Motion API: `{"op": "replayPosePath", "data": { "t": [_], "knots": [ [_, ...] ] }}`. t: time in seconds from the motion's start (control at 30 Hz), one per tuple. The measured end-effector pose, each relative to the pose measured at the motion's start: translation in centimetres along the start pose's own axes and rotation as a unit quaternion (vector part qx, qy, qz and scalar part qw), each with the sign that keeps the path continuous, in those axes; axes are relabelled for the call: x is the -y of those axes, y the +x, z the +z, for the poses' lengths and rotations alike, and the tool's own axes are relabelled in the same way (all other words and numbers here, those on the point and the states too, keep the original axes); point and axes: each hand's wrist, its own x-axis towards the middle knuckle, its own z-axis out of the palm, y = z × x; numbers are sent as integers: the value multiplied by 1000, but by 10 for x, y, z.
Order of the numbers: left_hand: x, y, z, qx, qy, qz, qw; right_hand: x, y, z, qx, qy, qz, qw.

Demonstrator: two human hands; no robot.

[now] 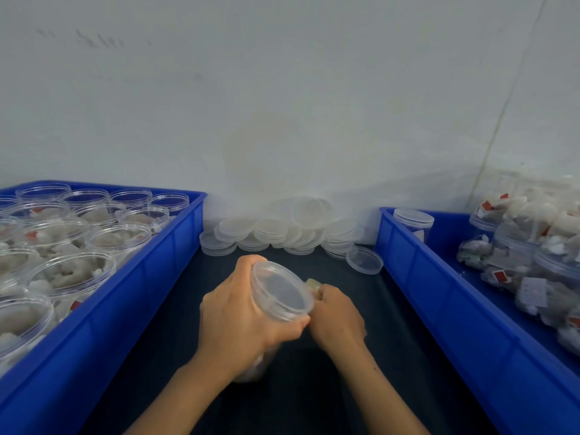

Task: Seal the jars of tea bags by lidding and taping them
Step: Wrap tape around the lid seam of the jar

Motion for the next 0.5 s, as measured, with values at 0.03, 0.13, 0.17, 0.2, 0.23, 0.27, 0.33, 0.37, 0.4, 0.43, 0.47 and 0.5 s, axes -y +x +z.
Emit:
{"op": "replayPosePath", "data": {
  "t": [0.03, 0.13, 0.17, 0.2, 0.23, 0.27, 0.33, 0.37, 0.4, 0.43, 0.47, 0.5],
  "knots": [
    [-9, -11, 4, 46, -60, 6, 997, -4, 4, -5, -9, 7, 18, 1000],
    [-21, -17, 14, 93, -65, 23, 993, -14, 9, -10, -4, 24, 33, 999],
    [-20, -11, 16, 73, -56, 11, 996, -15, 5, -10, -6, -19, 20, 1000],
    [-18, -2, 15, 50, -55, -3, 997, -18, 4, -8, -22, -53, -2, 998],
    [-14, 7, 12, 37, -60, -15, 997, -21, 4, -5, -45, -48, -30, 997],
    [-11, 10, 11, 34, -60, -26, 997, -24, 3, -3, -57, -14, -53, 997],
    [-5, 9, 14, 39, -51, -35, 997, -26, 4, 0, -62, 56, -68, 994],
    [-3, 7, 17, 40, -51, -36, 997, -26, 5, 1, -55, 58, -77, 994],
    [-2, 6, 18, 36, -53, -36, 997, -27, 6, 3, -52, 50, -92, 993],
    [0, 8, 18, 31, -54, -37, 997, -28, 6, 5, -59, 51, -105, 991],
    [2, 9, 17, 25, -56, -38, 997, -28, 5, 7, -74, 65, -117, 988],
    [3, 10, 16, 20, -59, -42, 997, -28, 3, 7, -80, 90, -121, 985]
  ]
}}
